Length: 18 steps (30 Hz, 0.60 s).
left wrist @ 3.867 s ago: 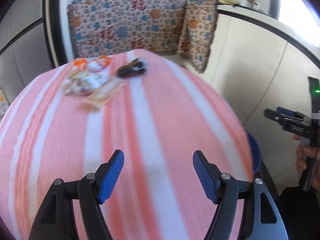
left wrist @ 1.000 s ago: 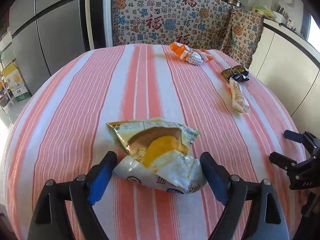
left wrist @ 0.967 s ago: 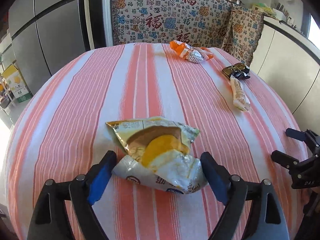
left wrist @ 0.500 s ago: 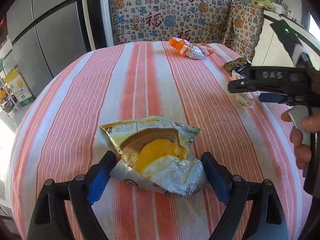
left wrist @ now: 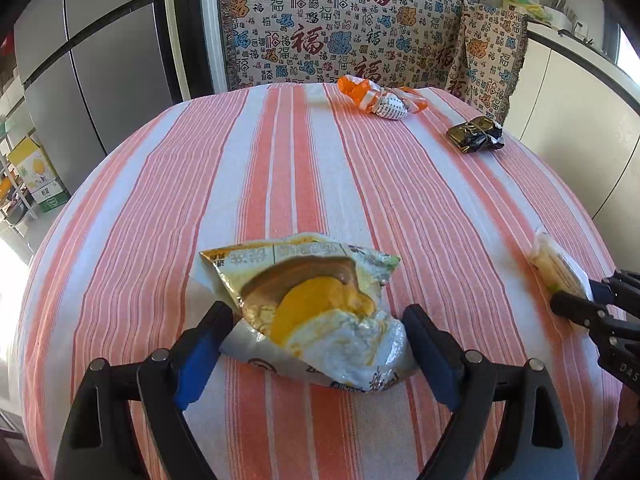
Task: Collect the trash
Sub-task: 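Grasp the wrapped bread stick with the right tool while the left holds the wrapper, then carry the snack wrapper and bread stick in both tools over the wastebasket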
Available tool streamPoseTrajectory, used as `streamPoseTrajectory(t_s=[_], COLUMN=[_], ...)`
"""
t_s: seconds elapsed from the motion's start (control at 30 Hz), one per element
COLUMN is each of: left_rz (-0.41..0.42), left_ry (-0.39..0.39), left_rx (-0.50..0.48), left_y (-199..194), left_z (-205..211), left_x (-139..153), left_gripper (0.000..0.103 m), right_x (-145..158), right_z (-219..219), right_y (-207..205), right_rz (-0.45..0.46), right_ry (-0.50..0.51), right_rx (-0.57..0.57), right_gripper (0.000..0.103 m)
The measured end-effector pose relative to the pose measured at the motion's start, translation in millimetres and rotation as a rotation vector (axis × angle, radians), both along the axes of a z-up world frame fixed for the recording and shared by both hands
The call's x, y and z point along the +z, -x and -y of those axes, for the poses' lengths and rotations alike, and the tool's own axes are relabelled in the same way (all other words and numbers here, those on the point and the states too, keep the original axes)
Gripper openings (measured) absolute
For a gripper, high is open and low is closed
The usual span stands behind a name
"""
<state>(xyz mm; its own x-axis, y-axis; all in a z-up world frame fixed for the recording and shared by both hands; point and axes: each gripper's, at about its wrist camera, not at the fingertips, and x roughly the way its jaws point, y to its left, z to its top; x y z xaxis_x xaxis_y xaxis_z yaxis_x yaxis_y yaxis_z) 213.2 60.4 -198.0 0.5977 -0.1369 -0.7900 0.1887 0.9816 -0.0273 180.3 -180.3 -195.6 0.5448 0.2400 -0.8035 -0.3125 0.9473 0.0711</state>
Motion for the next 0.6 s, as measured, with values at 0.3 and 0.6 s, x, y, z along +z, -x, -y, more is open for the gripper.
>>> streamPoseTrajectory(t_s=[0.3,0.6], left_rz=[-0.023,-0.071], left_ry=[0.255,0.172], left_rx=[-0.03,-0.028], left_y=[20.2,-0.7], left_z=[-50.8,-30.1], left_x=[16.9,17.2], left_gripper=[0.089,0.056], right_x=[17.8,15.0], right_z=[10.4,-8.2], right_y=[-2.0,-32.3], right_rz=[-0.086,-0.144], right_ry=[-0.013,0.061], right_rx=[0.071,0.078], right_gripper=[0.07,0.016])
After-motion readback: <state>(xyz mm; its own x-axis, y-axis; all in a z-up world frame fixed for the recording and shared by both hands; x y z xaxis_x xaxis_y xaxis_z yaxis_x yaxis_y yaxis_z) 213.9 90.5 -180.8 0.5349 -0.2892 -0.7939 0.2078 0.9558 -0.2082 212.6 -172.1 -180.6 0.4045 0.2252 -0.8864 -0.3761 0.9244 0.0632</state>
